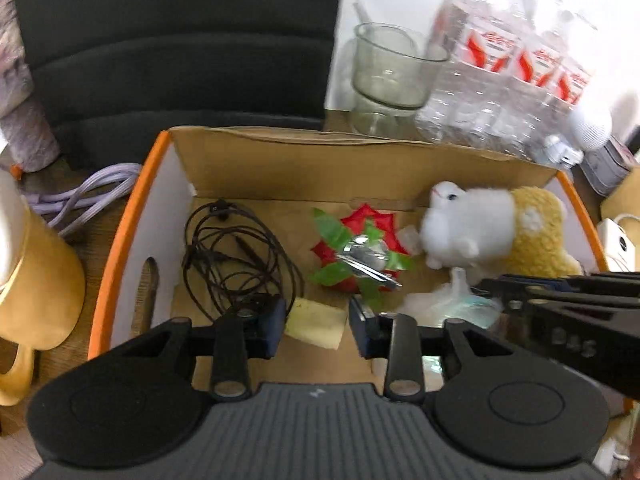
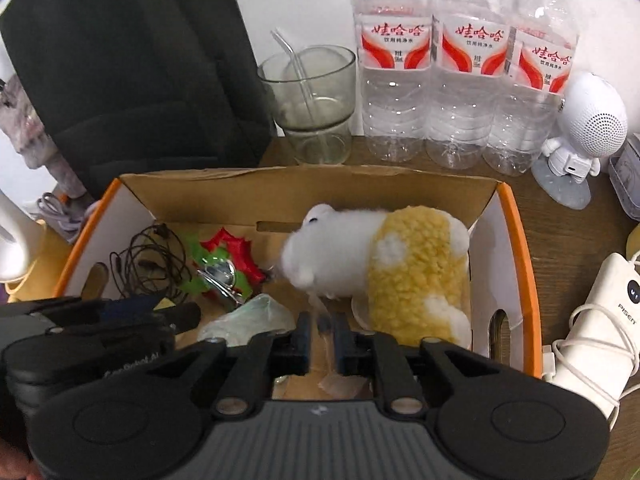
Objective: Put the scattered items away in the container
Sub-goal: 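Carry the soap bar and packet into the box and open both tools, then lift both tools out of the box back over the desk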
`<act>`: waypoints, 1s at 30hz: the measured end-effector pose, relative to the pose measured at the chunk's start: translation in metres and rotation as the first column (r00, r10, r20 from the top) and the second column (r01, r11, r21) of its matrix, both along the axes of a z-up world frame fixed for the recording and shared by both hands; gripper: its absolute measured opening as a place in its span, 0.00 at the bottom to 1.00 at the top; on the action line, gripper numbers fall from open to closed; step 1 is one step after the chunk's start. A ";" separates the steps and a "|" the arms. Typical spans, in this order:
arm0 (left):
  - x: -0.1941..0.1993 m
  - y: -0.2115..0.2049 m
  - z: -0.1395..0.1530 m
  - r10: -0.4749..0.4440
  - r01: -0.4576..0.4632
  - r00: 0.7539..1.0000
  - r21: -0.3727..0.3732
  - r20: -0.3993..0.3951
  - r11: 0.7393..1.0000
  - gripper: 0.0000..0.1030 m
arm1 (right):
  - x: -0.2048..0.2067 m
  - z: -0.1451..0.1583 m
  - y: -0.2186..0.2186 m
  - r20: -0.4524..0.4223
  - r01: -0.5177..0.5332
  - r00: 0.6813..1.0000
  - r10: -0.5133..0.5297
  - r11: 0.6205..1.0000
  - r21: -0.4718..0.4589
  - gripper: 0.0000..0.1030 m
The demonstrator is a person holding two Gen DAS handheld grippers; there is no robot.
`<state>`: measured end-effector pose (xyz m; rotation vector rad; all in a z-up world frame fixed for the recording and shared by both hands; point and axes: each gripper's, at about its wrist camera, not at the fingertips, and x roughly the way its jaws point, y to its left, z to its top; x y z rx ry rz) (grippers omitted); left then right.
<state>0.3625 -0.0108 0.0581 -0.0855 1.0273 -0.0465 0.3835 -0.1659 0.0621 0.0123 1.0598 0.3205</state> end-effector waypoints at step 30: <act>-0.087 0.023 0.115 0.039 -0.058 0.987 0.122 0.153 0.991 1.00 | -0.095 0.120 -0.008 0.171 -0.008 0.985 0.013 0.999 -0.032 0.84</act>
